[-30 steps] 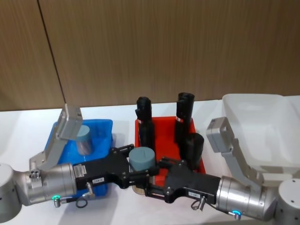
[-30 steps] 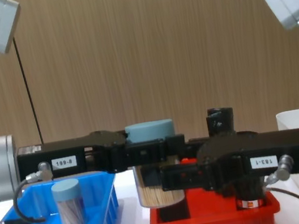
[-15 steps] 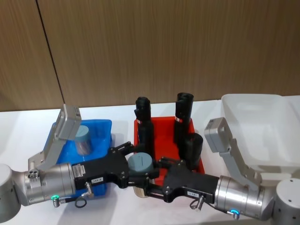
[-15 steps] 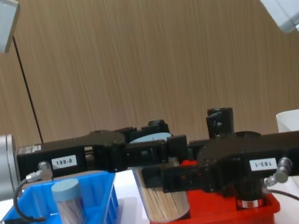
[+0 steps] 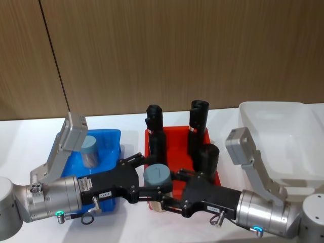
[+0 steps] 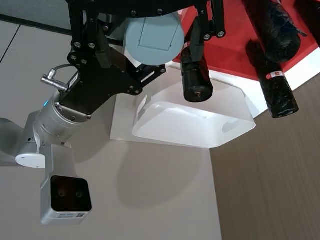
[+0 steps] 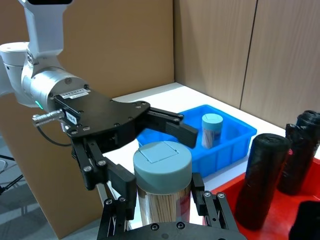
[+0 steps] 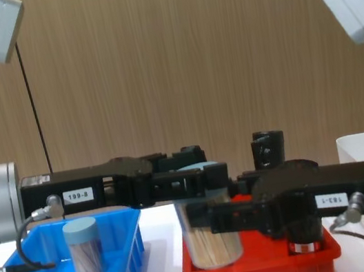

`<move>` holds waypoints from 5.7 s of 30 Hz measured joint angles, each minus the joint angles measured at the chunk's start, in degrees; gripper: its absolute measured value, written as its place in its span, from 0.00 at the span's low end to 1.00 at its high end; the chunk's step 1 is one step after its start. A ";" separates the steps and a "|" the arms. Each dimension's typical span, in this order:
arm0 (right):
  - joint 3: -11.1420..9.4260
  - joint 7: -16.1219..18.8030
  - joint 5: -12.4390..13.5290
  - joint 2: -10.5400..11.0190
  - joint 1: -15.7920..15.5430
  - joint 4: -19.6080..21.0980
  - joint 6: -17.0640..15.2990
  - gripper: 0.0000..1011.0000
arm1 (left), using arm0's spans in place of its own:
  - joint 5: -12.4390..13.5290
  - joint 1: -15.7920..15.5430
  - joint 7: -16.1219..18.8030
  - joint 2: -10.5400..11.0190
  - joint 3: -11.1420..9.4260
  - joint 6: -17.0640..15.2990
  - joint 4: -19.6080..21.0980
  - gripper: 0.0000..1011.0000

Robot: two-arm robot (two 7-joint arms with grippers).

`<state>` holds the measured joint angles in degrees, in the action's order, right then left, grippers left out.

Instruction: Pick the cotton swabs from the blue box and place them into the white box.

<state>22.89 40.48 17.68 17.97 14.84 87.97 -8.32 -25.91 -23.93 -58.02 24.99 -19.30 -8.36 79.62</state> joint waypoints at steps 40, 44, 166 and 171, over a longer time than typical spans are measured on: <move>-5.22 -8.29 8.07 9.69 -7.11 3.51 3.65 0.66 | -0.02 0.00 -0.06 0.00 0.00 -0.01 0.00 0.99; -6.22 -9.79 9.31 11.30 -8.39 4.65 4.16 0.66 | -0.02 0.00 -0.06 0.00 0.00 0.00 0.00 0.99; -9.96 -36.56 -1.11 1.47 -15.44 12.96 6.38 0.99 | 7.47 5.37 29.62 -1.61 -3.50 3.92 7.03 0.99; -9.96 -36.69 -1.23 1.37 -15.66 13.23 6.39 0.99 | 8.33 6.00 33.11 -1.81 -3.91 4.37 7.85 0.99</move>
<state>12.94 3.79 16.45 19.33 -0.83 101.20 -1.93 -17.58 -17.93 -24.92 23.18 -23.21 -3.99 87.47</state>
